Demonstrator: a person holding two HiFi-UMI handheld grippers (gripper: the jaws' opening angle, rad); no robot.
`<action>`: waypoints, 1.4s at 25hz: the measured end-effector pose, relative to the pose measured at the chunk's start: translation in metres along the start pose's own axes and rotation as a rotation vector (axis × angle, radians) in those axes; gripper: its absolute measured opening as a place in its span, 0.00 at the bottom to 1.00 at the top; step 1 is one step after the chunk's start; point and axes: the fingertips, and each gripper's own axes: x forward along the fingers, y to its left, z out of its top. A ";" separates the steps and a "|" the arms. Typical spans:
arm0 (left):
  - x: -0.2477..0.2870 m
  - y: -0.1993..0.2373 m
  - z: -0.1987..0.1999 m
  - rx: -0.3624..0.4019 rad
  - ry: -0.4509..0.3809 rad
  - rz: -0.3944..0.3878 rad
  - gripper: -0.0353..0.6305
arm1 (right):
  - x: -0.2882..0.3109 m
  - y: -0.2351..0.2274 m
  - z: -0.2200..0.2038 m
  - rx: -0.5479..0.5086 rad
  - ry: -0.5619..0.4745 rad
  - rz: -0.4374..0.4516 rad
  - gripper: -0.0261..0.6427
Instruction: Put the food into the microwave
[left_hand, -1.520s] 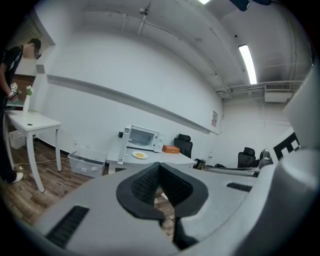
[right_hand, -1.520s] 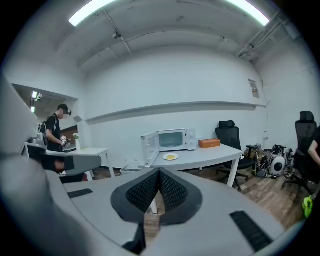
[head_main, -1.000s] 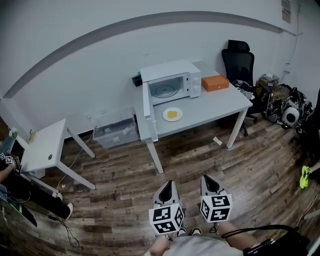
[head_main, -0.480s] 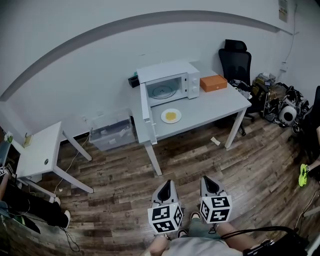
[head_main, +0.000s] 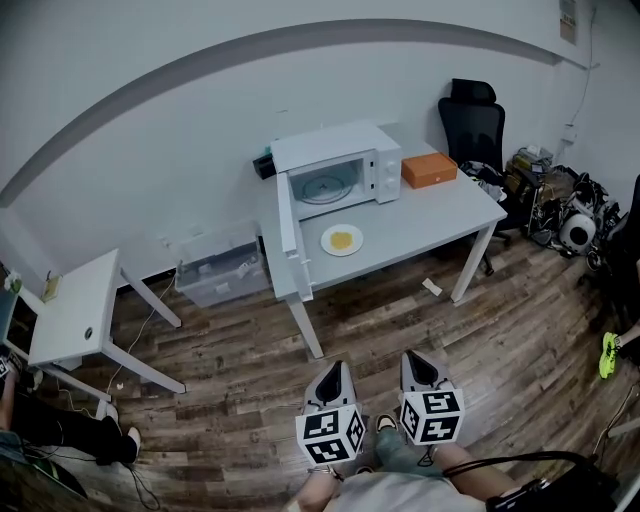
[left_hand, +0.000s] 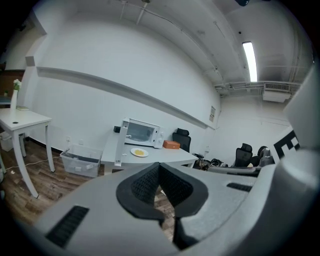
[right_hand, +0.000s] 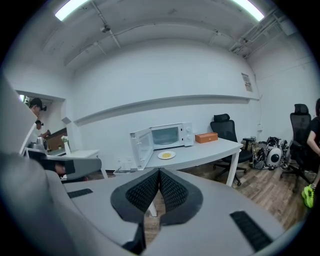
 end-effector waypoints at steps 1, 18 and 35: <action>0.006 0.001 0.003 0.000 0.000 0.002 0.06 | 0.005 -0.001 0.004 -0.001 -0.004 0.003 0.06; 0.088 0.002 0.037 0.003 0.002 0.030 0.06 | 0.079 -0.035 0.042 0.009 0.008 0.045 0.06; 0.151 -0.006 0.044 -0.006 0.018 0.079 0.06 | 0.129 -0.063 0.065 0.013 0.004 0.113 0.06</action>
